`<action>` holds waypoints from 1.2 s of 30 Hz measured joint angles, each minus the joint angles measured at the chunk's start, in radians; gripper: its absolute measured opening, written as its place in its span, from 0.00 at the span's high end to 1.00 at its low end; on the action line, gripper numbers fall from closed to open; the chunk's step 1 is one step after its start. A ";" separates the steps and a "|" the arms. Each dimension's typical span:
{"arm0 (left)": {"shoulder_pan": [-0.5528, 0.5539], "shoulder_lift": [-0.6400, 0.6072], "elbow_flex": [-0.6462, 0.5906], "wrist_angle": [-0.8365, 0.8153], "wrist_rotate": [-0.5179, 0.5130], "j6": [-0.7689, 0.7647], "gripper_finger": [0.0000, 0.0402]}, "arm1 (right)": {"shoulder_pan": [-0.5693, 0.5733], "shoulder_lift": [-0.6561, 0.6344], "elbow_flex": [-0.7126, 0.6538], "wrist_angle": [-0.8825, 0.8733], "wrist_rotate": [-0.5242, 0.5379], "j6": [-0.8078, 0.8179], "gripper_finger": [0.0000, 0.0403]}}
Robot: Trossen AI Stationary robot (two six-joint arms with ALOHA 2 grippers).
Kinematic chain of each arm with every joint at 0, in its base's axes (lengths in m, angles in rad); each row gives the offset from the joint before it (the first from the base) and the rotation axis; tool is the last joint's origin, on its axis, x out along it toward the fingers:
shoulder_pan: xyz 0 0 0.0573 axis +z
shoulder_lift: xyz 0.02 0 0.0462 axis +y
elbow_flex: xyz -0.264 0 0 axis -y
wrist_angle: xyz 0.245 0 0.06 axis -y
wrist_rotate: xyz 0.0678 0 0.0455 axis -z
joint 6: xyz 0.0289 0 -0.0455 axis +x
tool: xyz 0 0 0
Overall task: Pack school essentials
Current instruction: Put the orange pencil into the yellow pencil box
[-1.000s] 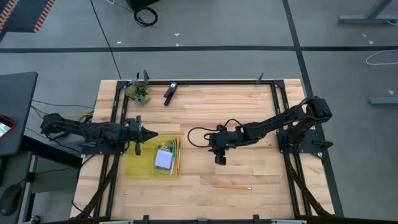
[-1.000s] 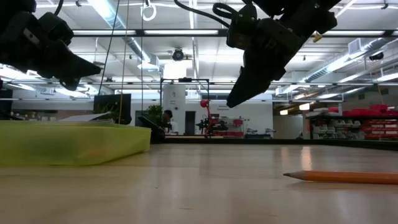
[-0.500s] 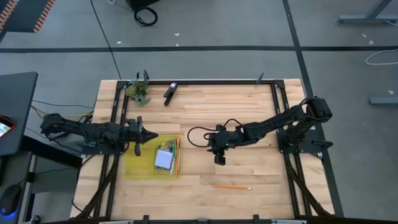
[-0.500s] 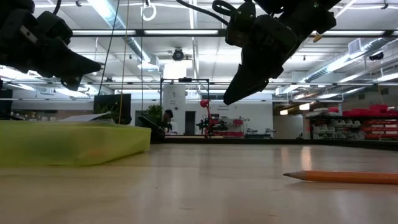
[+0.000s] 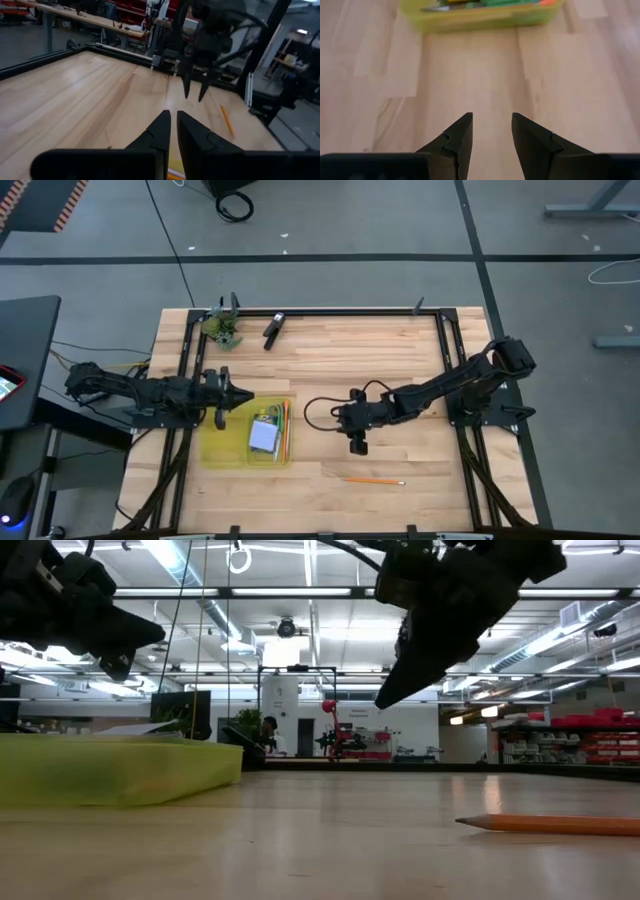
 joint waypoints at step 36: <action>0.000 0.000 0.000 0.014 0.000 -0.012 0.91 | 0.341 0.264 0.063 0.186 0.229 0.237 0.64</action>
